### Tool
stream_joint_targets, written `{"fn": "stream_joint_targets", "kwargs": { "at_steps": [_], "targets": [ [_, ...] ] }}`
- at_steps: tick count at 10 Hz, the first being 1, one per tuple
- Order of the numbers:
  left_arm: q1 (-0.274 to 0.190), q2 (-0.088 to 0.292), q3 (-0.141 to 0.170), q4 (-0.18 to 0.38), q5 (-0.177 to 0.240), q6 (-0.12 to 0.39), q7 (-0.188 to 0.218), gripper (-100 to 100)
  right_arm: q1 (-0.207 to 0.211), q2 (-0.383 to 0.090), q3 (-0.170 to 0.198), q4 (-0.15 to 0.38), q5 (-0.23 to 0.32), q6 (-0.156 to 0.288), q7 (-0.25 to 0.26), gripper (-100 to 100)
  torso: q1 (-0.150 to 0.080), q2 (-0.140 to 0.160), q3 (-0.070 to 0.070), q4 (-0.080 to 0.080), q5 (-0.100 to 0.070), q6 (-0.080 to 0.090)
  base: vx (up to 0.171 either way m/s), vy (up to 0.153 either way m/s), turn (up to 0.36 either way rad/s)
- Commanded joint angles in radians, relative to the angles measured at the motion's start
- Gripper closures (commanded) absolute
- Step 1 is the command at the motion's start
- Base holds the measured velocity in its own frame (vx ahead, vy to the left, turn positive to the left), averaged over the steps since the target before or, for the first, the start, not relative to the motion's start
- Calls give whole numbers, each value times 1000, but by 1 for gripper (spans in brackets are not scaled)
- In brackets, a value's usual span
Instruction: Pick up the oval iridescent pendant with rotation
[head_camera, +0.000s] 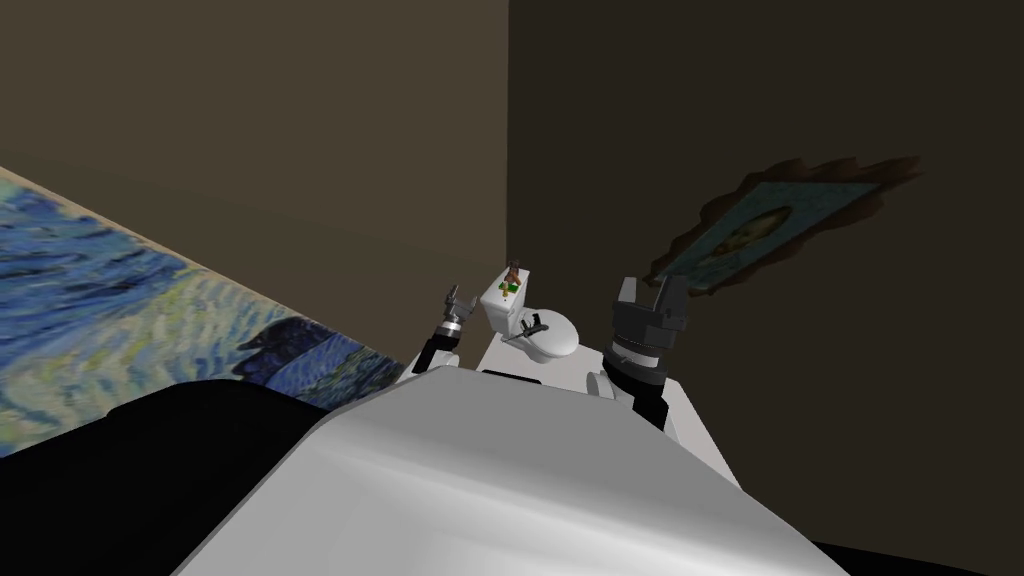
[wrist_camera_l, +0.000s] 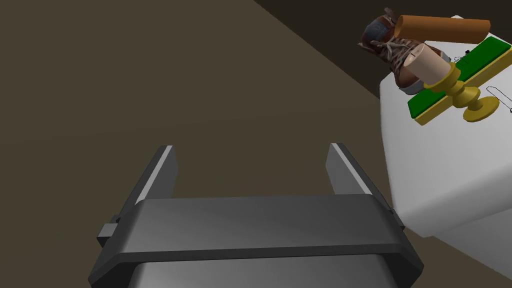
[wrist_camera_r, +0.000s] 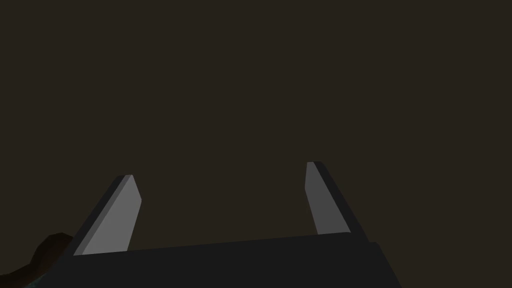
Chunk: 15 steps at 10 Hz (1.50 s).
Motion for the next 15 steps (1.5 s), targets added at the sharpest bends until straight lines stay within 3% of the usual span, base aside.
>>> {"fn": "stream_joint_targets", "kwargs": {
  "at_steps": [1,2,3,5,6,8,13,15],
  "targets": [
    [-11,1,-12,50,25,-3,42,-100,0,0,0,0,0,0,0,0,0,0,0,0,0,0,-13,-3,-75],
    [-22,2,-19,79,48,-5,73,-100,0,0,0,0,0,0,0,0,0,0,0,0,0,0,-17,-2,-137],
    [-22,2,-19,89,48,-5,76,-100,0,0,0,0,0,0,0,0,0,0,0,0,0,0,-11,2,-50],
    [-48,2,-35,155,93,-11,135,-100,0,0,0,0,0,0,0,0,0,-1,-1,0,0,0,-11,3,-111],
    [-48,2,-35,171,93,-11,142,-100,0,0,0,0,0,0,0,0,0,-1,0,0,0,0,-9,6,-59],
    [-76,-1,-49,235,138,-21,204,-100,0,0,0,0,0,0,0,0,1,-1,-1,0,0,0,-7,6,-116],
    [-108,-6,-64,334,181,-35,261,-100,0,0,0,0,0,0,0,0,1,-2,-1,0,0,0,-1,6,-74],
    [-141,-10,-77,404,221,-53,311,-100,0,0,0,0,0,0,0,0,1,-2,-1,0,0,0,2,11,-136]
  ]
}}
